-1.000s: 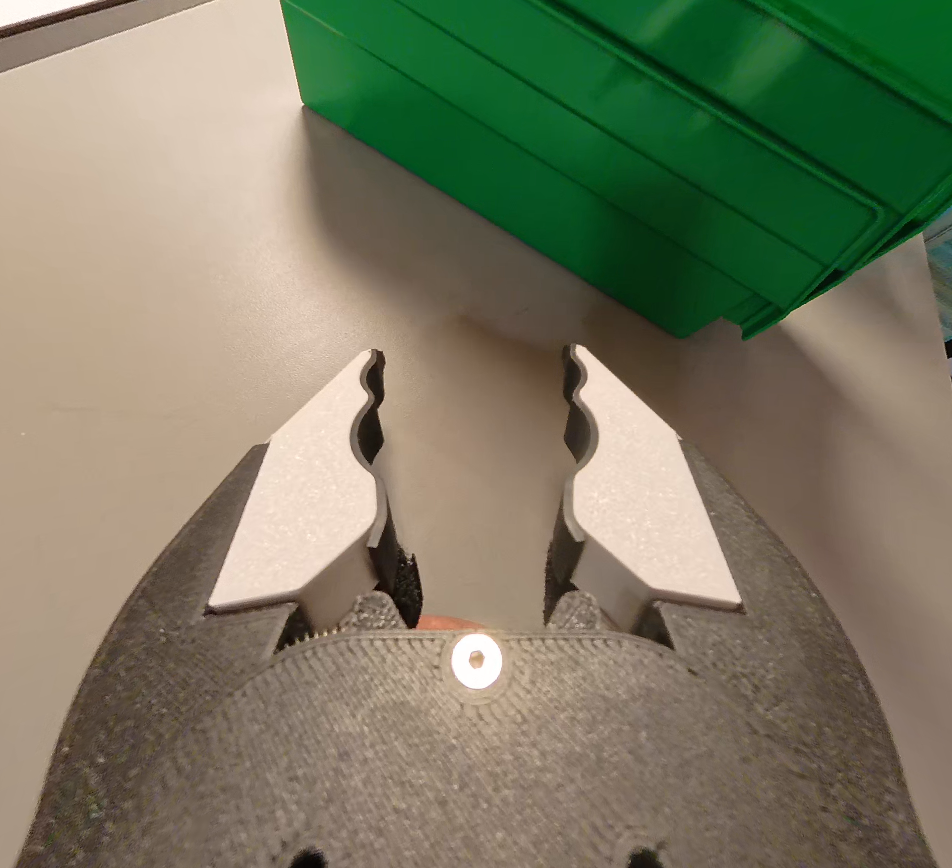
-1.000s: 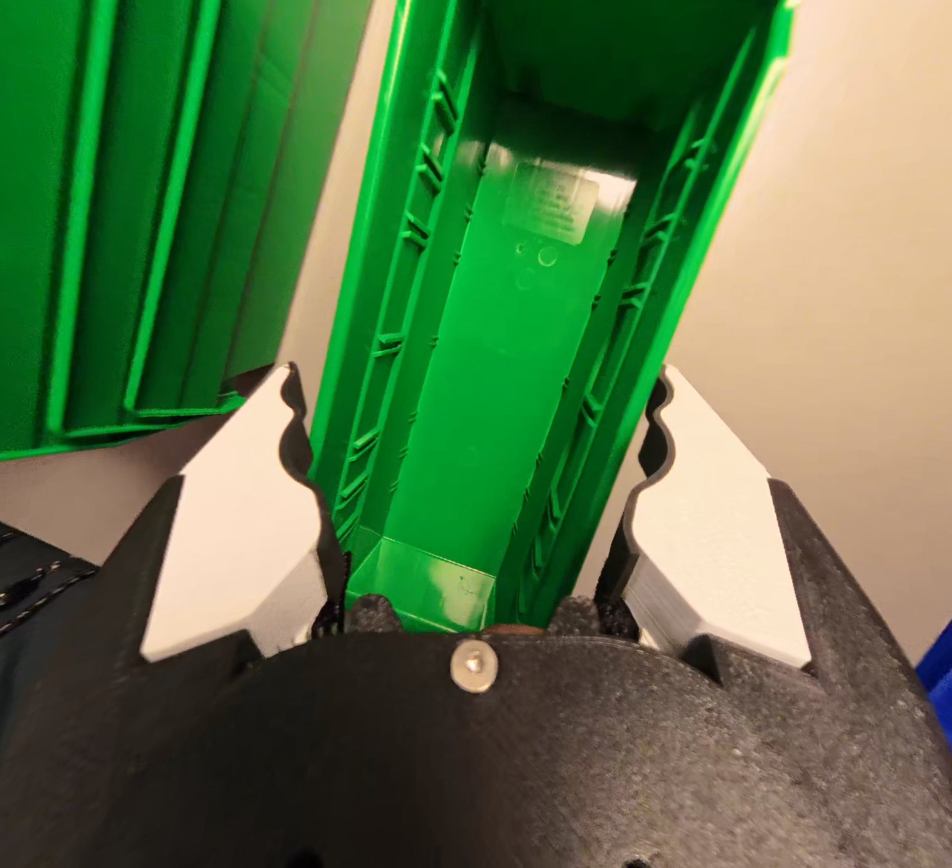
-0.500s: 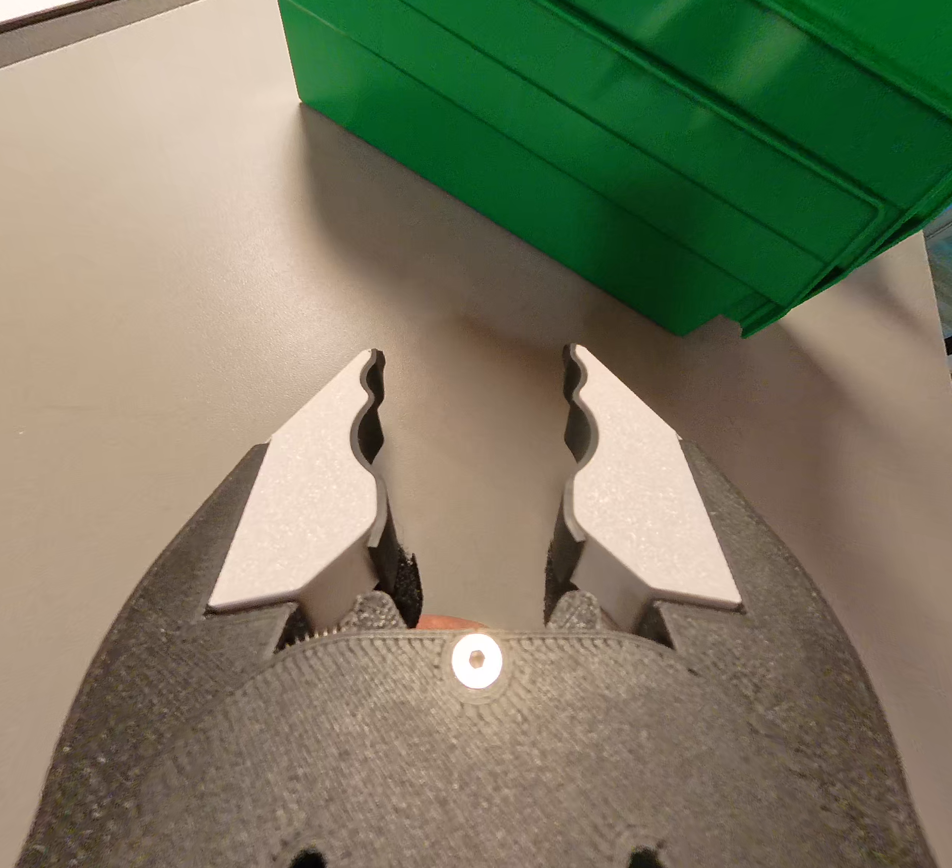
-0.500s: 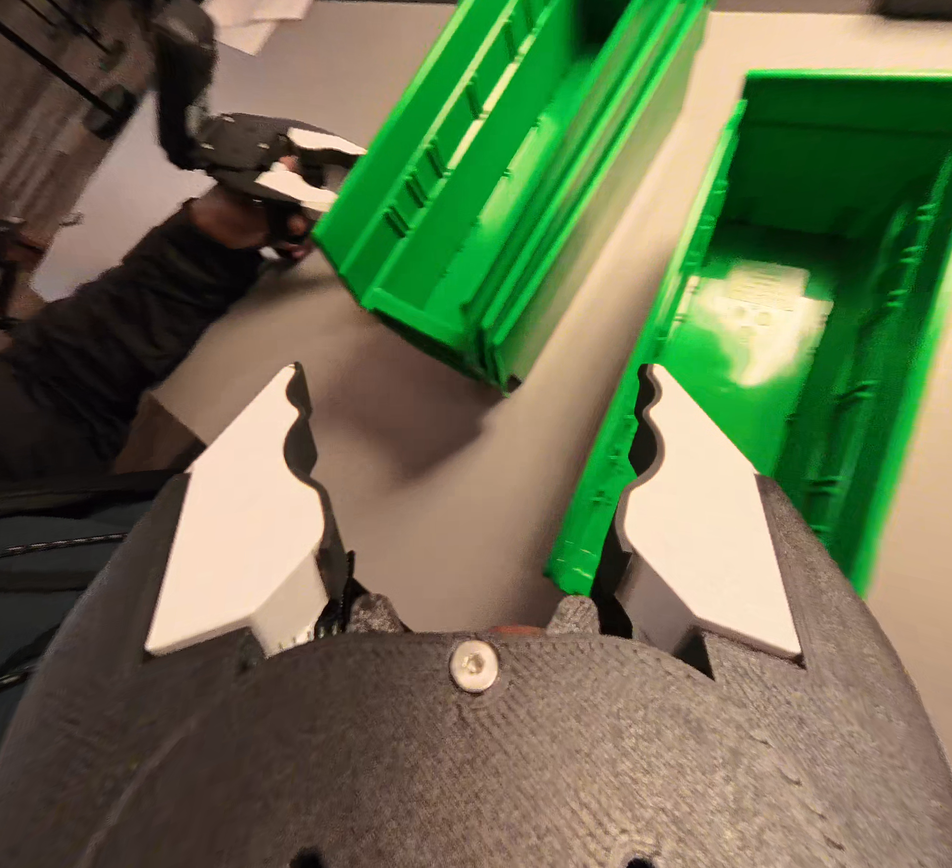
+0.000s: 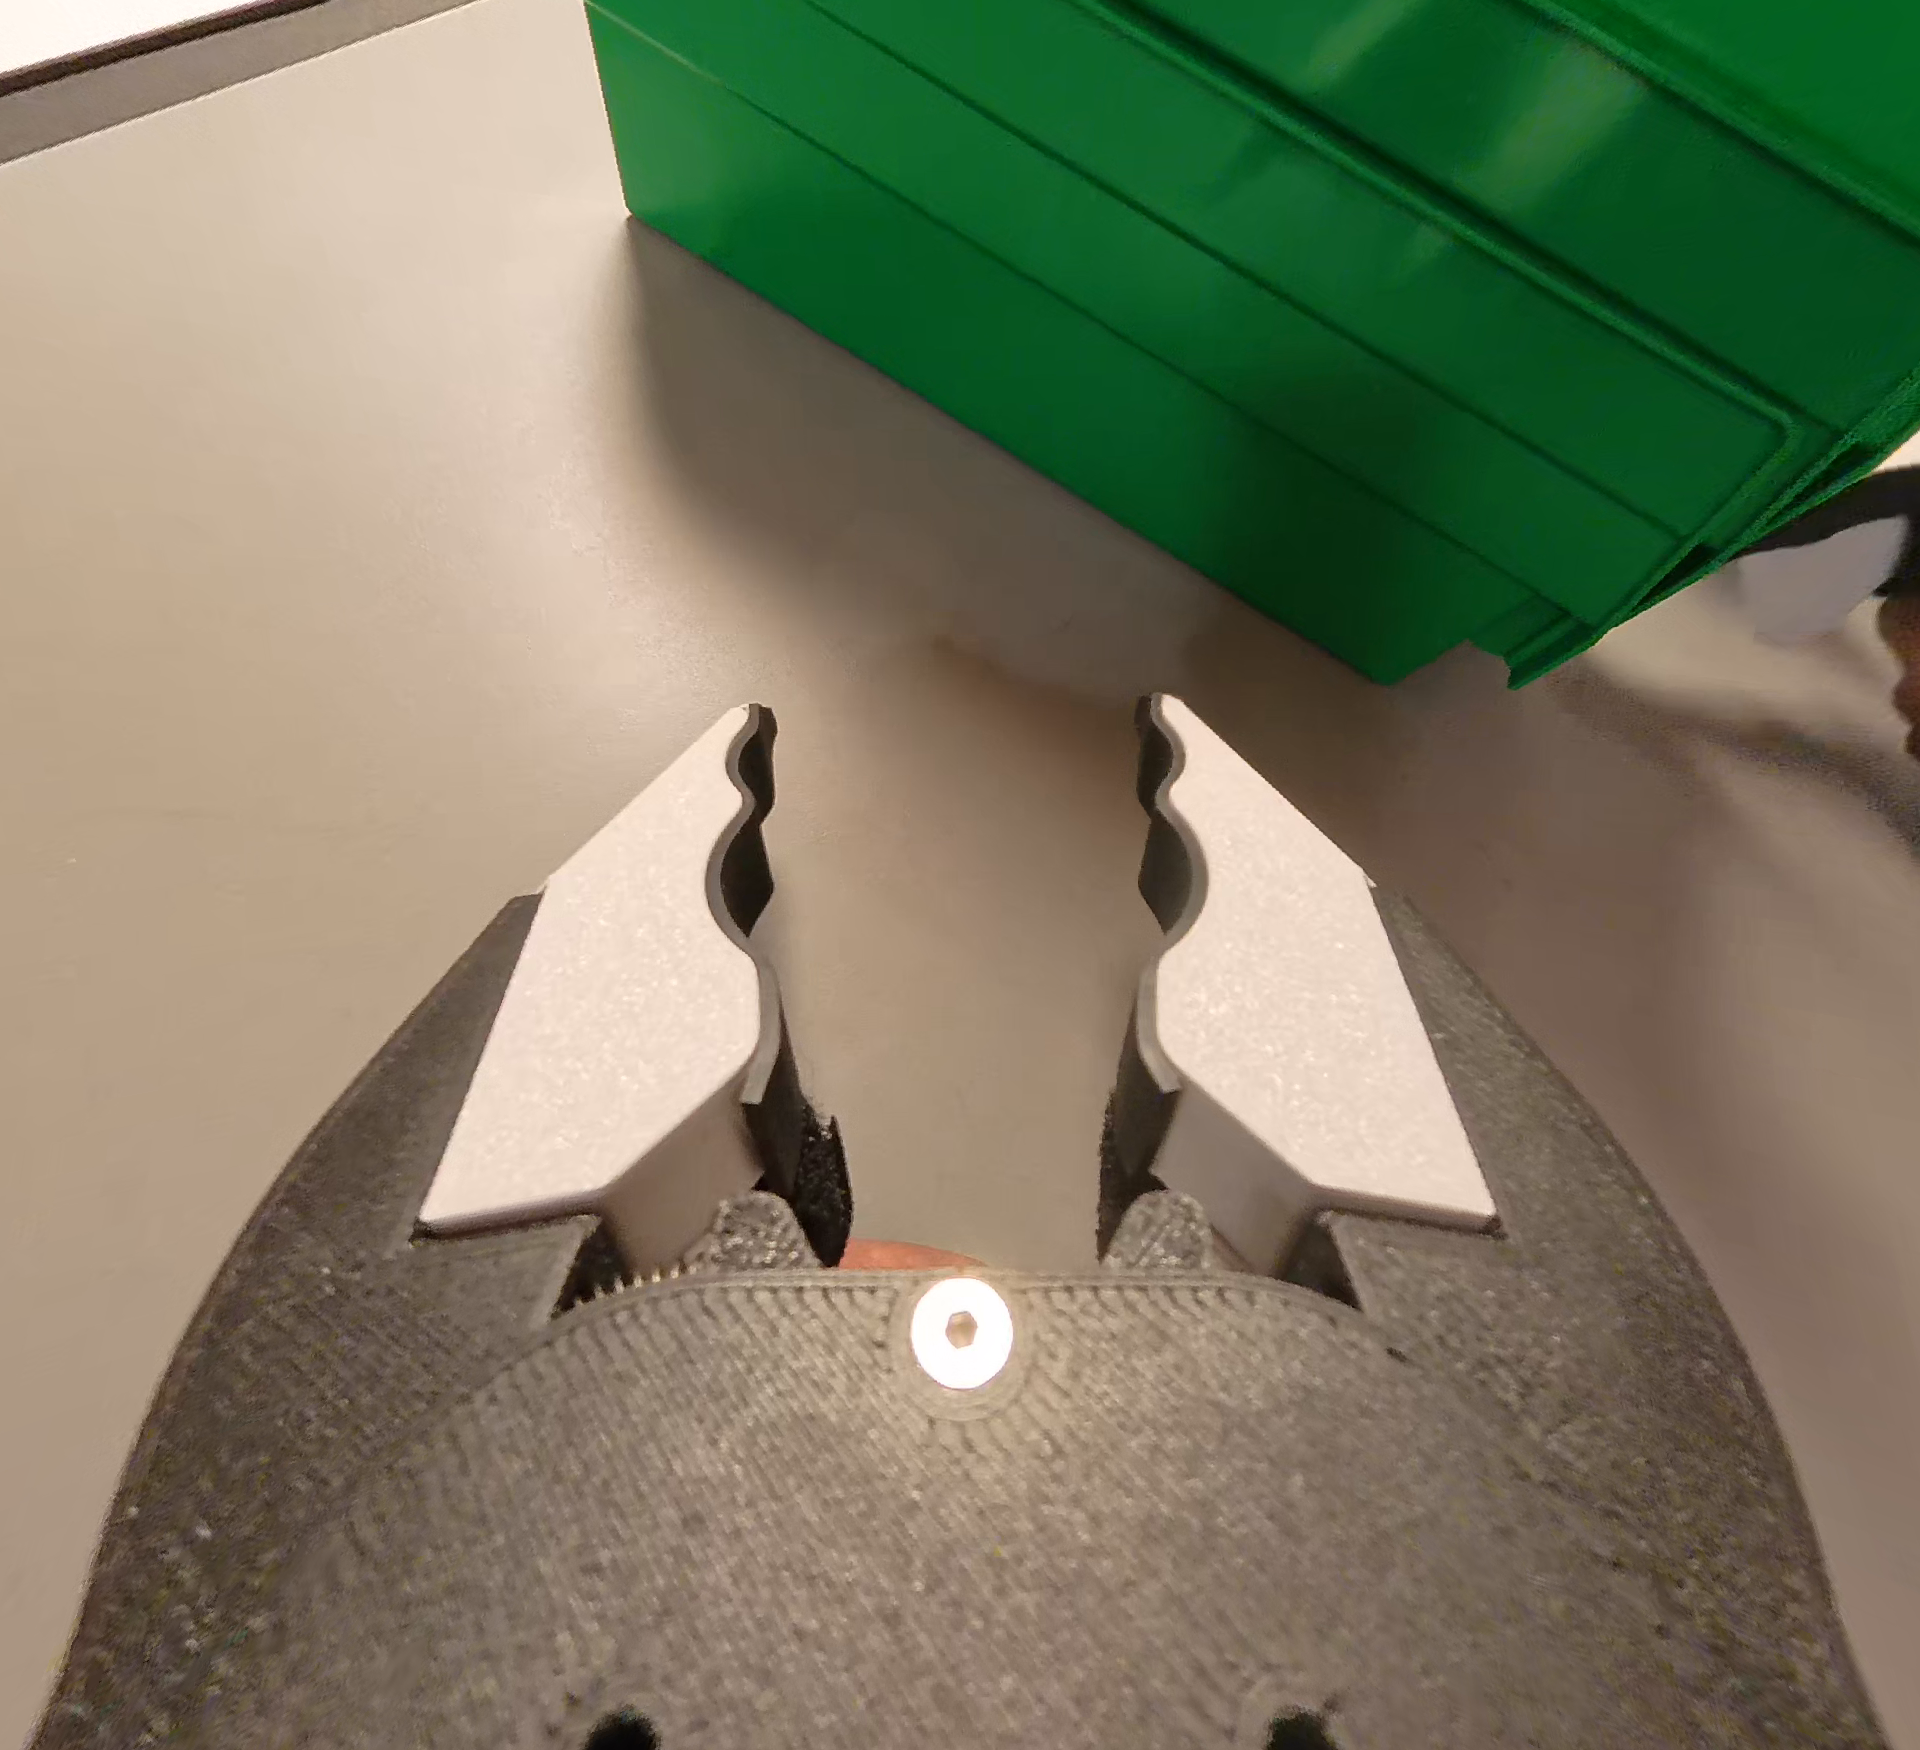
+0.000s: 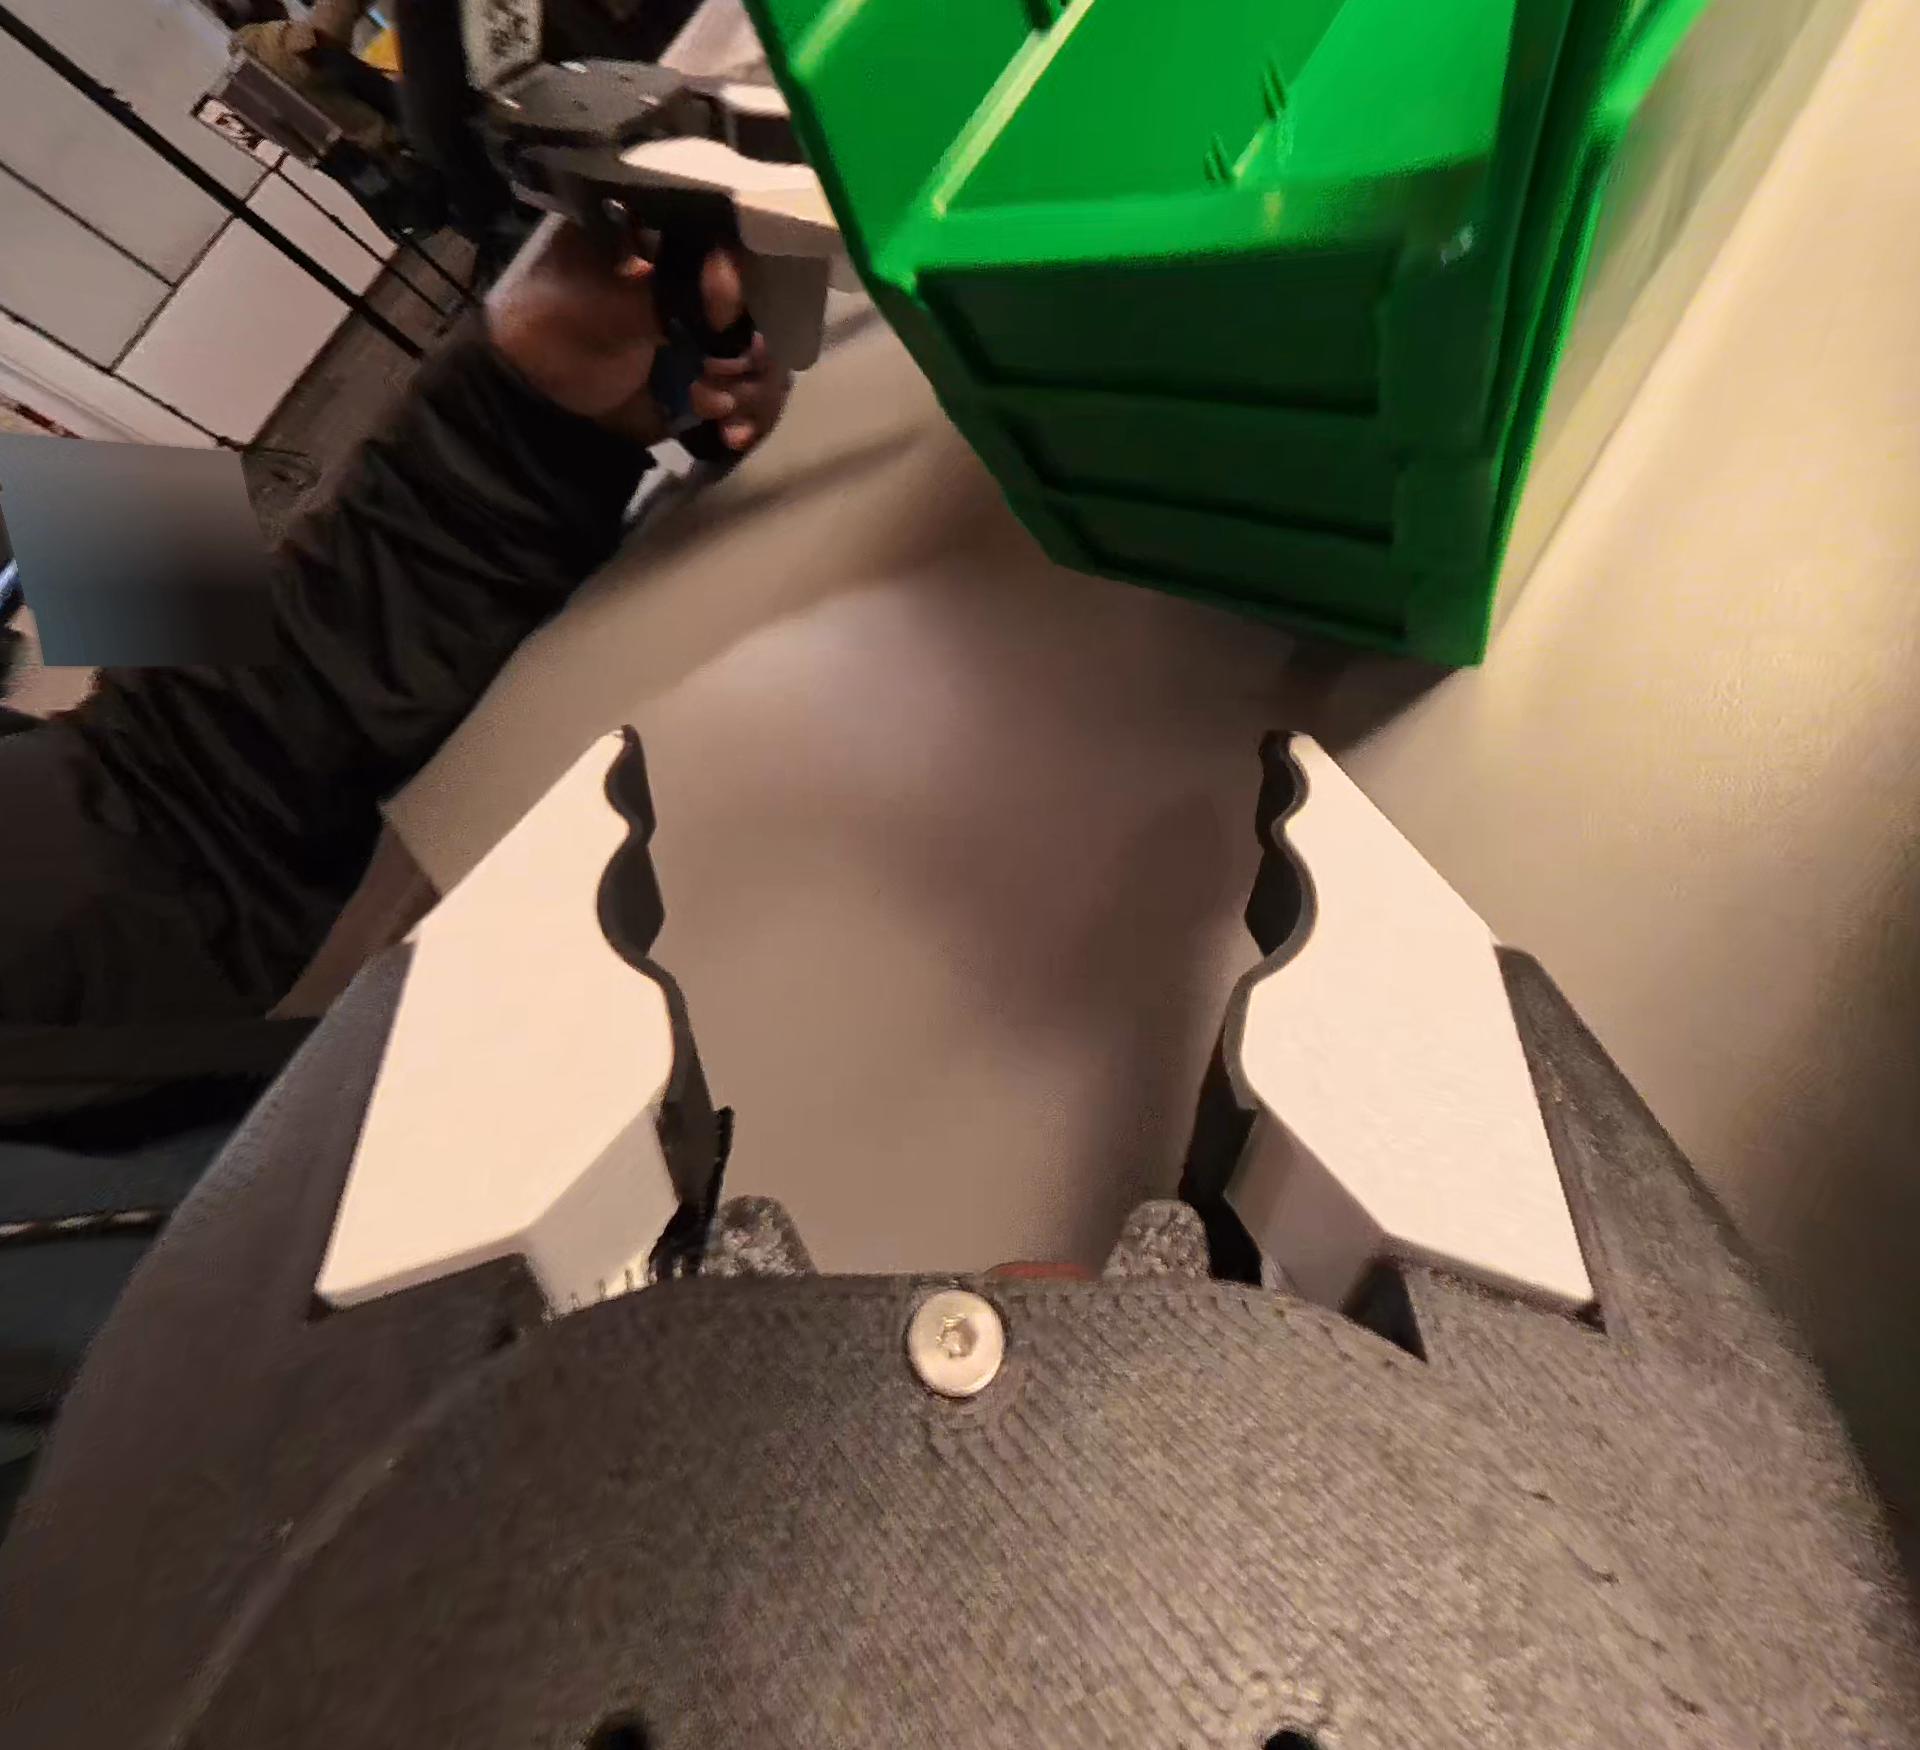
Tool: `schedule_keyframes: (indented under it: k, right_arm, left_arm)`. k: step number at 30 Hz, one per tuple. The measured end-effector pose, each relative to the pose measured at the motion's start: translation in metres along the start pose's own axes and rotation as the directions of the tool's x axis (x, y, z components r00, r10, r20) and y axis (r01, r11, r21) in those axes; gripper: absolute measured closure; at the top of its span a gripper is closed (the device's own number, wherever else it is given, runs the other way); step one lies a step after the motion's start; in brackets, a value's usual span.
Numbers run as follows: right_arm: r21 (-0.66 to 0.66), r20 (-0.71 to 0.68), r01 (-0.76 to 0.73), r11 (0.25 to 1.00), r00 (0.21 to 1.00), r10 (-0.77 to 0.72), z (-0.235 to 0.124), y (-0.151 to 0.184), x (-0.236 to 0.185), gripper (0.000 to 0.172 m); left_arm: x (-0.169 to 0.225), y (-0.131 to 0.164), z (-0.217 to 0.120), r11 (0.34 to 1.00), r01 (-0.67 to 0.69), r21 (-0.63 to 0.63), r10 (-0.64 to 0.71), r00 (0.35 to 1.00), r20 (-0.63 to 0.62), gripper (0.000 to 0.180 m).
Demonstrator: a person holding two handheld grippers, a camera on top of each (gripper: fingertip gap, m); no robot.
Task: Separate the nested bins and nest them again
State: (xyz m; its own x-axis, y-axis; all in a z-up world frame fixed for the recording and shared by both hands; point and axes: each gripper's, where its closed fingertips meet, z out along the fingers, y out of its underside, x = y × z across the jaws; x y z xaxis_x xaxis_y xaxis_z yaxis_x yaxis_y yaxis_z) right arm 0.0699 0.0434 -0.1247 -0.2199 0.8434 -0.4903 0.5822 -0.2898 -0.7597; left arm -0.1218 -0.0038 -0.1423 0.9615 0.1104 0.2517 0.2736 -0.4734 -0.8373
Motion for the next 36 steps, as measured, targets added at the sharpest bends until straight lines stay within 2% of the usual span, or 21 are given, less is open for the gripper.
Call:
schedule_keyframes:
  k: [2, 5, 11, 13, 16, 23, 28, 32, 34, 36]
  right_arm:
    - [-0.008, -0.015, -0.011, 1.0, 1.0, 0.011, 0.008, 0.011, 0.008, 0.057]
    - [0.058, -0.01, 0.001, 0.998, 1.0, -0.001, 0.003, 0.002, 0.008, 0.064]
    - [0.067, 0.0, 0.021, 0.998, 1.0, -0.021, 0.003, 0.002, 0.004, 0.065]
    - [0.079, -0.014, -0.003, 0.997, 1.0, 0.004, 0.002, 0.0, 0.008, 0.063]
    - [0.119, -0.09, -0.029, 0.992, 0.995, 0.04, -0.001, -0.005, 0.021, 0.051]
    - [0.146, -0.216, 0.033, 0.989, 0.976, -0.001, 0.004, -0.022, 0.04, 0.035]
    - [0.139, -0.076, -0.008, 0.99, 0.997, 0.019, 0.019, -0.029, 0.03, 0.036]
    - [0.093, -0.016, 0.028, 0.995, 1.0, -0.027, 0.03, -0.024, 0.012, 0.031]
    - [0.049, 0.11, 0.03, 0.998, 0.993, -0.035, 0.041, -0.017, -0.014, 0.032]
    - [-0.025, 0.318, 0.006, 1.0, 0.948, 0.002, 0.047, -0.008, -0.05, 0.045]
  left_arm:
    - [0.0, -0.001, -0.002, 1.0, 0.009, 0.013, -0.009, 1.0, -0.003, 0.111]
    - [-0.001, -0.004, -0.005, 0.998, 0.04, 0.039, -0.039, 0.999, -0.023, 0.111]
    - [-0.004, -0.009, -0.01, 0.99, 0.117, 0.085, -0.111, 0.991, -0.069, 0.111]
    - [-0.006, -0.011, -0.013, 0.984, 0.142, 0.109, -0.134, 0.988, -0.073, 0.111]
    - [-0.008, -0.014, -0.017, 0.975, 0.171, 0.139, -0.162, 0.984, -0.072, 0.111]
    - [-0.011, -0.016, -0.02, 0.963, 0.218, 0.158, -0.205, 0.974, -0.094, 0.111]
    - [-0.013, -0.019, -0.023, 0.952, 0.246, 0.184, -0.231, 0.968, -0.101, 0.111]
    - [-0.01, -0.017, -0.024, 0.959, 0.216, 0.185, -0.206, 0.976, -0.072, 0.109]
    - [-0.014, -0.014, -0.026, 0.961, 0.216, 0.17, -0.214, 0.976, -0.03, 0.103]
    - [-0.025, -0.014, -0.035, 0.962, 0.227, 0.153, -0.237, 0.97, 0.052, 0.089]
